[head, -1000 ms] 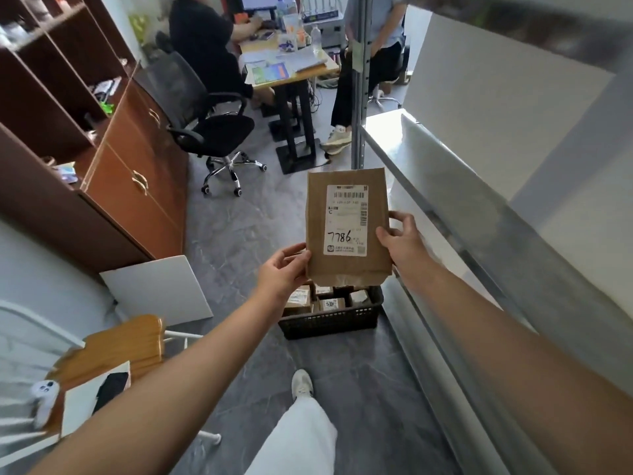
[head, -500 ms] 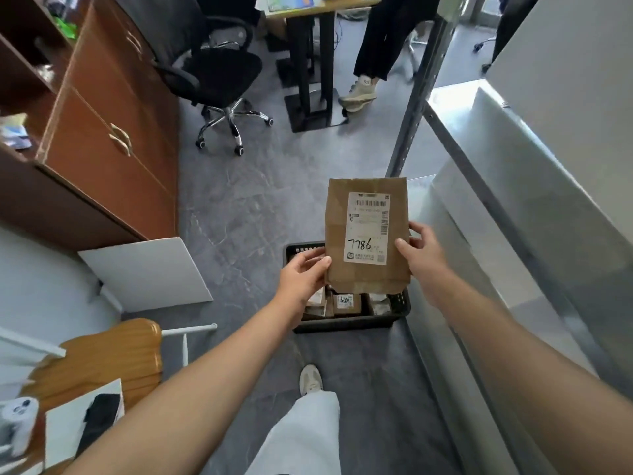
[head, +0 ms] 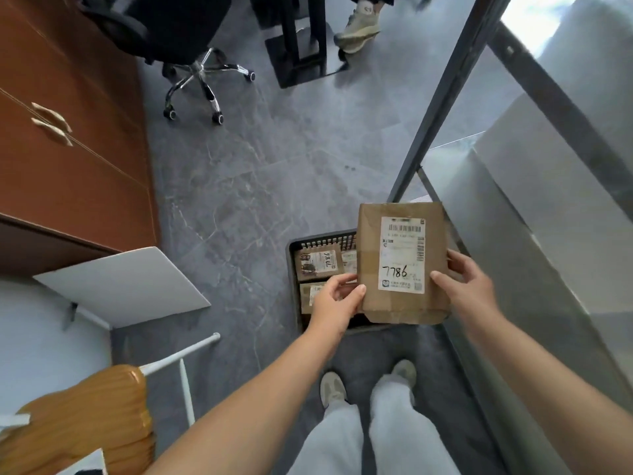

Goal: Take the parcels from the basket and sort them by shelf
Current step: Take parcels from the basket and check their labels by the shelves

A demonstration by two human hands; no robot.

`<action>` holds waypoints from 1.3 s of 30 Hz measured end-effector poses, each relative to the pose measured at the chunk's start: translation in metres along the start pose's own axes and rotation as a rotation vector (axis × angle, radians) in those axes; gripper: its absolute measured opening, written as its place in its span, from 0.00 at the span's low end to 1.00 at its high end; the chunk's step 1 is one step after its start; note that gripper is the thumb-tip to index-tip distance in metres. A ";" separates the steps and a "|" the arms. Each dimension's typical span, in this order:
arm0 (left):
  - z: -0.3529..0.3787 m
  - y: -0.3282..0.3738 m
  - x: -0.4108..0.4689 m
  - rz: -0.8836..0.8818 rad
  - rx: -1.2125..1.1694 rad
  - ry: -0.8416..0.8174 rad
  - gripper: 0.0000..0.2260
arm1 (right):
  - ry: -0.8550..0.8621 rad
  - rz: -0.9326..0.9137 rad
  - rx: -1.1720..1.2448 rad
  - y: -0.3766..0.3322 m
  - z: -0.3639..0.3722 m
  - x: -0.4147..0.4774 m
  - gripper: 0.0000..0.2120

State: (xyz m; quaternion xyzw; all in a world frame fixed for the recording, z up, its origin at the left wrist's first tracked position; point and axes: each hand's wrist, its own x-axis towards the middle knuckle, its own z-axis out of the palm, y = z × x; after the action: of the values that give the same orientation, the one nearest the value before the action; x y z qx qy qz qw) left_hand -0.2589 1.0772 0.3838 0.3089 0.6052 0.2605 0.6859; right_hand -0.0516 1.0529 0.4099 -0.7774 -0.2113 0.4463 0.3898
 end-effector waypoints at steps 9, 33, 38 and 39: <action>0.015 -0.098 0.153 -0.164 0.030 0.077 0.12 | -0.070 0.067 -0.231 0.117 0.046 0.145 0.27; 0.047 -0.275 0.346 -0.299 0.318 0.192 0.29 | -0.283 0.162 -0.374 0.338 0.168 0.342 0.30; 0.064 -0.251 0.354 -0.355 0.417 0.087 0.24 | -0.433 0.172 -0.397 0.329 0.174 0.333 0.30; 0.066 -0.246 0.353 -0.350 0.426 0.081 0.24 | -0.454 0.158 -0.399 0.322 0.175 0.329 0.30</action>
State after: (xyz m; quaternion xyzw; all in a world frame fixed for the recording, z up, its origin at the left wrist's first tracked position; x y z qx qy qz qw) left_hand -0.1514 1.1625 -0.0288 0.3261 0.7175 0.0170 0.6153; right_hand -0.0388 1.1533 -0.0722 -0.7329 -0.3153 0.5872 0.1363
